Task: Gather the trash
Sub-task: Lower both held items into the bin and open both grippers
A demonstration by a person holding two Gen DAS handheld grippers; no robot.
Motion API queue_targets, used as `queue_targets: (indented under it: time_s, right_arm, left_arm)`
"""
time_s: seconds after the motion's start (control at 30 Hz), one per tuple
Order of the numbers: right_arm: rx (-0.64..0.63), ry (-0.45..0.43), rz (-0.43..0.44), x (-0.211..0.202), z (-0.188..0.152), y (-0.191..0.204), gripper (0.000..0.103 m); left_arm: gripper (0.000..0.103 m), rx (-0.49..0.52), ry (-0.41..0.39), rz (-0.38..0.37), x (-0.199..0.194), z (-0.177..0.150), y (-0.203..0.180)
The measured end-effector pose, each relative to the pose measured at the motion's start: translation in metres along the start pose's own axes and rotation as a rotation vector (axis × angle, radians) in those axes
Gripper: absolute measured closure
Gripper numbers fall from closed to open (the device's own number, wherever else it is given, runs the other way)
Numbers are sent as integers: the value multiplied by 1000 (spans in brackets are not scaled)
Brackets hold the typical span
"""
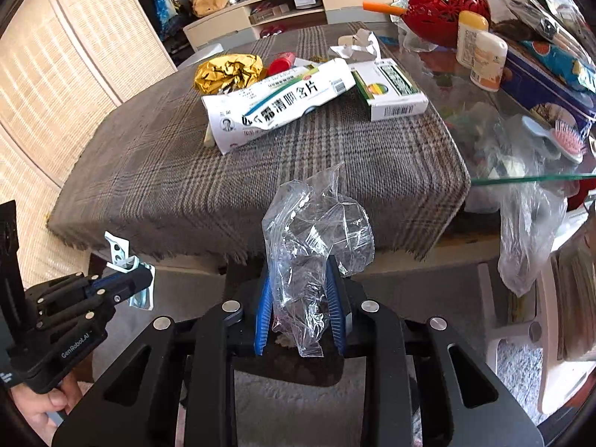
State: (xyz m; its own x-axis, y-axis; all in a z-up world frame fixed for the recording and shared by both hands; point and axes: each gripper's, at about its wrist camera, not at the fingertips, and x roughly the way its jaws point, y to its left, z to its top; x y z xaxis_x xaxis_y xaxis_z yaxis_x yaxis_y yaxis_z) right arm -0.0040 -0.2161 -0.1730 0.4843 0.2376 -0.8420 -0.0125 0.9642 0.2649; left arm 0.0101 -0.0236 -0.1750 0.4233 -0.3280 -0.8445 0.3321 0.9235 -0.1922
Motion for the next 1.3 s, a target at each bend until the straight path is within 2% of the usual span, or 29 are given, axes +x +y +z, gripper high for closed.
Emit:
queue_targets:
  time_s: [0.23, 0.4, 0.6, 0.73, 0.9, 0.97, 1.0, 1.07, 1.17, 1.23, 1.3]
  right_arm:
    - [14, 66, 22, 25, -42, -4, 75]
    - [35, 112, 43, 56, -56, -3, 75]
    - [60, 179, 40, 97, -62, -6, 75]
    - [56, 197, 31, 109, -60, -7, 74]
    - [56, 212, 30, 120, -58, -8, 64]
    - [58, 210, 32, 121, -56, -7, 63]
    - [57, 205, 32, 121, -55, -7, 58]
    - [62, 197, 33, 120, -52, -7, 53]
    - [74, 177, 27, 116, -49, -10, 48]
    - [83, 167, 28, 113, -48, -13, 38]
    - [91, 153, 29, 110, -46, -15, 35]
  left_arm:
    - [100, -25, 68, -48, 35, -45, -17]
    - [100, -48, 90, -82, 65, -63, -18]
    - [99, -31, 115, -85, 97, -69, -18]
    - [99, -47, 148, -85, 114, -68, -13]
    - [95, -54, 170, -89, 127, -67, -10]
    - [86, -54, 168, -84, 129, -64, -8]
    - [82, -54, 161, -77, 128, -63, -7]
    - [65, -60, 152, -66, 127, -62, -5]
    - [64, -68, 146, -52, 126, -61, -2]
    - [55, -69, 137, -37, 123, -60, 0]
    - [49, -71, 121, -28, 119, -60, 3]
